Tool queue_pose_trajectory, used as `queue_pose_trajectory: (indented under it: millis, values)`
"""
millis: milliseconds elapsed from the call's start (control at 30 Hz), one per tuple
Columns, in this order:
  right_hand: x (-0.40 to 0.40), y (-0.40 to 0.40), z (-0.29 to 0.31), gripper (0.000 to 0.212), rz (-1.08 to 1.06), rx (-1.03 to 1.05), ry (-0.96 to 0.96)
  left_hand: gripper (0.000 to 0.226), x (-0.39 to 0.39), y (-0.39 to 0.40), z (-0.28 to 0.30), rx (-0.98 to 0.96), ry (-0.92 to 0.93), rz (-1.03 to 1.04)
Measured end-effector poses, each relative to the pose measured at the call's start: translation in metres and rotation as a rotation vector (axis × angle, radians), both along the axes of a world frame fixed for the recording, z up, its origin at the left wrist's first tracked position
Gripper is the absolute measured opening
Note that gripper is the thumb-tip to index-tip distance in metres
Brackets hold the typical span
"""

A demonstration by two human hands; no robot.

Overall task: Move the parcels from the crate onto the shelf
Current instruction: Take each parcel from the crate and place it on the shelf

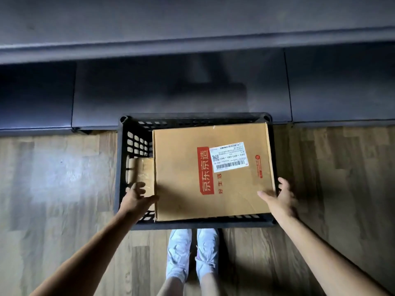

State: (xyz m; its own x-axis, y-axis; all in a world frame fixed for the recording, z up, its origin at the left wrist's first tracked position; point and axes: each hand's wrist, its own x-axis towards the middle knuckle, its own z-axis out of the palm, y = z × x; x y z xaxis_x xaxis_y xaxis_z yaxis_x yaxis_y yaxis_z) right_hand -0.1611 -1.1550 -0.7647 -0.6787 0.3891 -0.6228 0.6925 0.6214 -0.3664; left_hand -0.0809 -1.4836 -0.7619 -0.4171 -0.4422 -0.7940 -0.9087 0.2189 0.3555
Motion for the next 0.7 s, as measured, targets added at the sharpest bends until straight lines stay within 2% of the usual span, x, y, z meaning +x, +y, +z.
queue_pose_trajectory:
  millis: [167,267,333,400,500,700]
  values:
    - [0.003,0.002,-0.015,0.077,-0.015,0.001,-0.030,0.062,0.004,0.009,-0.019,0.192,-0.031,0.090]
    - [0.004,0.000,-0.018,0.075,0.003,-0.032,-0.087,0.036,0.008,0.016,-0.023,0.262,-0.015,0.086]
    - [0.003,-0.004,-0.018,0.080,-0.018,-0.056,-0.154,0.027,0.009,0.019,-0.023,0.256,0.010,0.060]
    - [0.002,-0.006,-0.017,0.082,-0.065,-0.072,-0.172,0.028,0.011,0.020,-0.025,0.254,0.029,0.058]
    - [0.002,-0.006,-0.012,0.074,-0.106,-0.090,-0.092,0.032,0.012,0.019,-0.025,0.244,0.046,0.062]
    - [0.005,-0.010,0.018,0.089,-0.123,-0.122,-0.042,0.031,0.009,0.013,0.002,0.340,0.113,0.150]
